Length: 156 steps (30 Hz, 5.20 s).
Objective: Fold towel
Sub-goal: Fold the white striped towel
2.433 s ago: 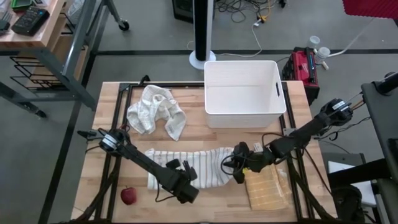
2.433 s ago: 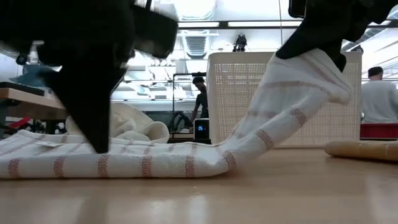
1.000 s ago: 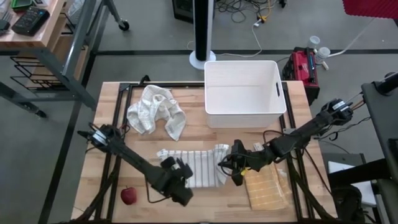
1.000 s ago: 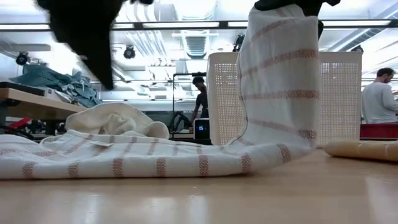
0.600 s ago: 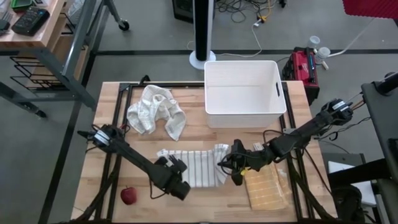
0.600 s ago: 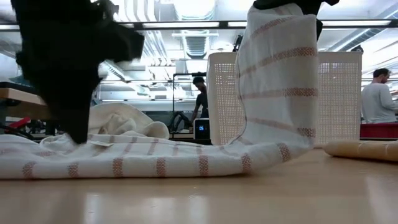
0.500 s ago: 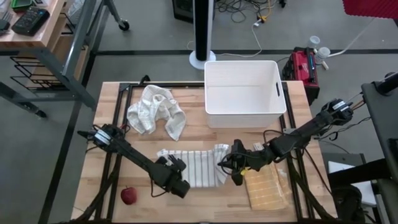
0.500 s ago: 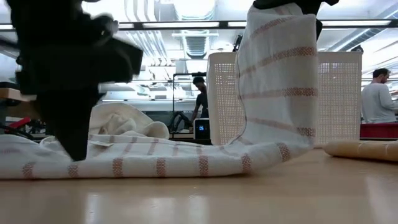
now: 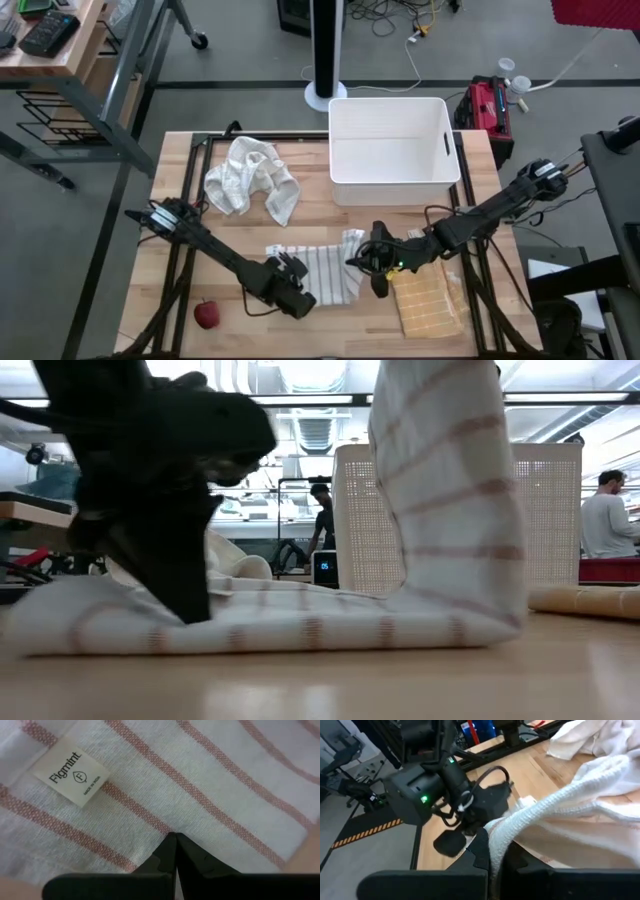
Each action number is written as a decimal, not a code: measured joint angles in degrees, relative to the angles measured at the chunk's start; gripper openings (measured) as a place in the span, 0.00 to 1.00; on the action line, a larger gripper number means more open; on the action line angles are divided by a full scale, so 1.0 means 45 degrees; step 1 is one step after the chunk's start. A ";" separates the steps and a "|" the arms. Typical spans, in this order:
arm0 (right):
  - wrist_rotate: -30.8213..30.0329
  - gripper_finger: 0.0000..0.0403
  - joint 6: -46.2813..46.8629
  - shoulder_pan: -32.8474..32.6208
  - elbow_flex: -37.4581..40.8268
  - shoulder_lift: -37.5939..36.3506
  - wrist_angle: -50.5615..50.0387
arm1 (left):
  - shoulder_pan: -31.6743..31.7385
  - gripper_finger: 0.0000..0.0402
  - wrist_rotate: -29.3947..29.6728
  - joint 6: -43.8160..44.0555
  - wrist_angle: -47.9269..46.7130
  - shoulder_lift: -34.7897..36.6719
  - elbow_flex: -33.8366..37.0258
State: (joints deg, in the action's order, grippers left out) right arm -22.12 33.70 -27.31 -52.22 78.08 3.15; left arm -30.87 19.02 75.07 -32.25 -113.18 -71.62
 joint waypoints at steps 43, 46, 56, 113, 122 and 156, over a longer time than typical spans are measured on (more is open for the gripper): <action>0.1354 0.00 -0.1484 0.1206 -0.3693 0.4865 -0.0517 | -0.3386 0.00 0.8841 0.4478 -0.4576 0.4625 0.0457; 0.1551 0.00 -0.1300 0.1375 -0.3674 0.4970 -0.0542 | -0.3420 0.00 0.9160 0.4443 -0.4560 0.4687 0.0457; 0.2054 0.00 -0.1139 0.1540 -0.3718 0.5481 -0.0257 | -0.3461 0.00 0.6074 0.5121 -0.4099 0.4633 0.1276; 0.3674 0.51 -0.1655 0.2250 -0.6404 0.8474 -0.1077 | -0.4110 0.00 0.5325 0.5575 0.1657 0.3760 0.3840; 0.3585 0.52 -0.2203 0.2216 -0.6368 0.7701 -0.3272 | -0.4753 0.00 0.5522 0.4605 -0.2690 0.3757 0.0305; 0.4941 0.41 -0.6118 0.1998 -0.5956 0.7672 -0.5301 | -0.4799 0.00 0.6658 0.4068 -0.1050 0.3597 0.0848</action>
State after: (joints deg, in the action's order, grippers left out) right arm 0.11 6.17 -18.32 -79.02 112.60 -20.70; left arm -52.47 48.98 93.38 -36.97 -96.99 -67.80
